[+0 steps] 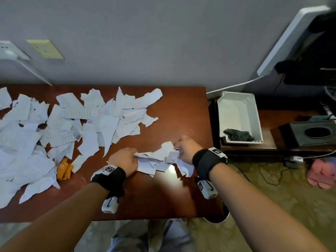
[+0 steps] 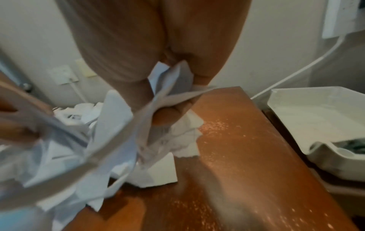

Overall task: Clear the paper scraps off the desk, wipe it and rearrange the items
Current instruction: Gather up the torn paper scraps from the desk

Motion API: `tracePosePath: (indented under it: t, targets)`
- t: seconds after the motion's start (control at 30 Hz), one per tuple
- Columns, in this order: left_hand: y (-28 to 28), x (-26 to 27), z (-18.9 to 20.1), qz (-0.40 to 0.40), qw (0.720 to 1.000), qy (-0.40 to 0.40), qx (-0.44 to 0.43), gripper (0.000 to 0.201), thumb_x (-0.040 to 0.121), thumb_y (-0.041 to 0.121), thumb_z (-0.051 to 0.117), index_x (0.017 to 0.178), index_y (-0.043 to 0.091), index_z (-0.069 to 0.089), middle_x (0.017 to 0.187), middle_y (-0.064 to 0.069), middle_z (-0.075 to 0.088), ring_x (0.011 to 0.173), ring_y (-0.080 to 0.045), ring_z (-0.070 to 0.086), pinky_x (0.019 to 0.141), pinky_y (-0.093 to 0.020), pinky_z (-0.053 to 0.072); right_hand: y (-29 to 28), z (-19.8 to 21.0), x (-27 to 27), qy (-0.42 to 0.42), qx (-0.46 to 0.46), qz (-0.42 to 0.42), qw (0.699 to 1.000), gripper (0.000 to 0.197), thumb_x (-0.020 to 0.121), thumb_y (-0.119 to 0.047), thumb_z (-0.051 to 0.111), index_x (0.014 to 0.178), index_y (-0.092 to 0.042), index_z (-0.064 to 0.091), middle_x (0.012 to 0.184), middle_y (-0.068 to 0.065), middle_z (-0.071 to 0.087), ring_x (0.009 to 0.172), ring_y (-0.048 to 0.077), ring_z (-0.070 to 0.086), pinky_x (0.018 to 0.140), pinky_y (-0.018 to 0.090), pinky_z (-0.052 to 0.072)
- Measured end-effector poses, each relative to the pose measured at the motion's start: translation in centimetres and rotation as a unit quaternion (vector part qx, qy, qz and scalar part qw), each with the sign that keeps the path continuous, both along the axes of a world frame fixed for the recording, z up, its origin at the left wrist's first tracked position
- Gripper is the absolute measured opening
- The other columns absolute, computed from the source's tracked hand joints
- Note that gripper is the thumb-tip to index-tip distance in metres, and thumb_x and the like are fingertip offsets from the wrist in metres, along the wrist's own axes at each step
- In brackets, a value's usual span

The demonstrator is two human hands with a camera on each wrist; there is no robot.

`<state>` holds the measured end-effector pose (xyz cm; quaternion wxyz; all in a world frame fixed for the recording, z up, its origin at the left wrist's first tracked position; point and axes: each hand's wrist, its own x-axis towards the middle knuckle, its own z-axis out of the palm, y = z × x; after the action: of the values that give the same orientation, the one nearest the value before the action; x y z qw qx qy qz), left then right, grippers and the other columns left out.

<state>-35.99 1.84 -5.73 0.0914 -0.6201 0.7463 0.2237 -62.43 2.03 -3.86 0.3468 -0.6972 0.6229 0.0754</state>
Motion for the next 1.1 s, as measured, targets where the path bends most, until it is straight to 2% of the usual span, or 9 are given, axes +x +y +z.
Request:
tracePosePath:
  t: [0.13,0.2,0.33,0.4,0.47,0.57,0.7,0.9,1.1]
  targets:
    - [0.7,0.0,0.6,-0.004,1.0,-0.009,0.008,0.022,0.089,0.024,0.049,0.106,0.028,0.063,0.106,0.001,0.065,0.098,-0.022,0.062,0.079,-0.032,0.053,0.3,-1.8,2.2,0.009,0.02,0.093,0.995,0.031,0.088,0.001,0.051,0.108,-0.014,0.069,0.162,0.002,0.016,0.117,0.027,0.058,0.082,0.025,0.045]
    - [1.0,0.0,0.4,0.002,1.0,-0.006,0.022,0.024,0.087,0.021,0.049,0.106,0.028,0.062,0.106,0.001,0.064,0.098,-0.023,0.061,0.079,-0.032,0.053,0.3,-3.4,3.1,-0.001,0.016,0.114,0.993,0.037,0.088,0.002,0.05,0.118,-0.015,0.063,0.164,-0.001,0.006,0.122,0.028,0.055,0.081,0.024,0.044]
    - [1.8,0.0,-0.2,0.013,0.999,-0.013,0.036,0.027,0.086,0.017,0.05,0.109,0.025,0.062,0.107,0.0,0.063,0.1,-0.024,0.061,0.08,-0.034,0.053,0.8,-6.4,3.6,-0.027,0.029,0.098,0.994,0.066,0.087,0.009,0.05,0.144,-0.02,0.033,0.16,0.005,0.02,0.13,0.03,0.046,0.102,0.037,0.043]
    - [2.1,-0.1,-0.4,0.019,0.999,-0.023,0.04,0.026,0.087,0.016,0.05,0.11,0.023,0.061,0.108,-0.001,0.063,0.101,-0.025,0.06,0.082,-0.036,0.053,1.0,-7.7,3.4,-0.026,0.018,0.107,0.994,0.089,0.08,0.014,0.05,0.151,-0.026,0.014,0.16,0.004,0.02,0.126,0.031,0.05,0.097,0.036,0.047]
    - [2.6,0.1,-0.6,0.035,0.998,-0.029,0.045,0.026,0.088,0.016,0.051,0.11,0.023,0.06,0.109,-0.002,0.063,0.101,-0.025,0.06,0.083,-0.036,0.053,1.0,-8.0,3.3,-0.007,-0.002,0.134,0.991,0.099,0.078,0.014,0.053,0.155,-0.024,0.005,0.154,0.005,0.025,0.111,0.032,0.057,0.081,0.031,0.048]
    - [3.8,0.4,-0.7,0.058,0.996,-0.04,0.057,0.026,0.088,0.014,0.052,0.112,0.022,0.06,0.111,-0.004,0.063,0.103,-0.026,0.061,0.085,-0.037,0.053,1.7,-7.8,3.7,0.03,-0.026,0.136,0.99,0.083,0.08,0.012,0.051,0.153,-0.008,0.017,0.141,0.009,0.033,0.104,0.034,0.057,0.082,0.039,0.051]
    - [6.2,0.3,-0.9,0.101,0.991,-0.048,0.076,0.027,0.088,0.013,0.055,0.111,0.022,0.065,0.109,-0.002,0.065,0.1,-0.023,0.063,0.085,-0.034,0.053,3.6,-7.7,3.3,0.041,-0.035,0.102,0.993,0.038,0.085,0.001,0.05,0.122,-0.004,0.049,0.127,0.009,0.039,0.109,0.032,0.051,0.086,0.041,0.05]
    - [9.9,-0.3,-0.9,0.161,0.982,-0.03,0.092,0.024,0.094,0.015,0.048,0.108,0.019,0.068,0.108,-0.005,0.069,0.097,-0.025,0.066,0.083,-0.034,0.055,6.9,-7.4,1.6,0.036,-0.02,0.089,0.995,0.032,0.088,-0.011,0.054,0.118,-0.008,0.063,0.129,0.011,0.047,0.113,0.035,0.054,0.094,0.037,0.049]
    - [10.3,-1.3,0.5,0.148,0.987,-0.024,0.065,0.023,0.095,0.012,0.048,0.109,0.016,0.065,0.111,-0.007,0.068,0.098,-0.025,0.065,0.082,-0.033,0.054,9.8,-5.3,-0.8,0.09,-0.025,0.04,0.995,0.03,0.097,-0.016,0.05,0.122,-0.002,0.058,0.131,0.014,0.049,0.114,0.033,0.055,0.093,0.033,0.044]
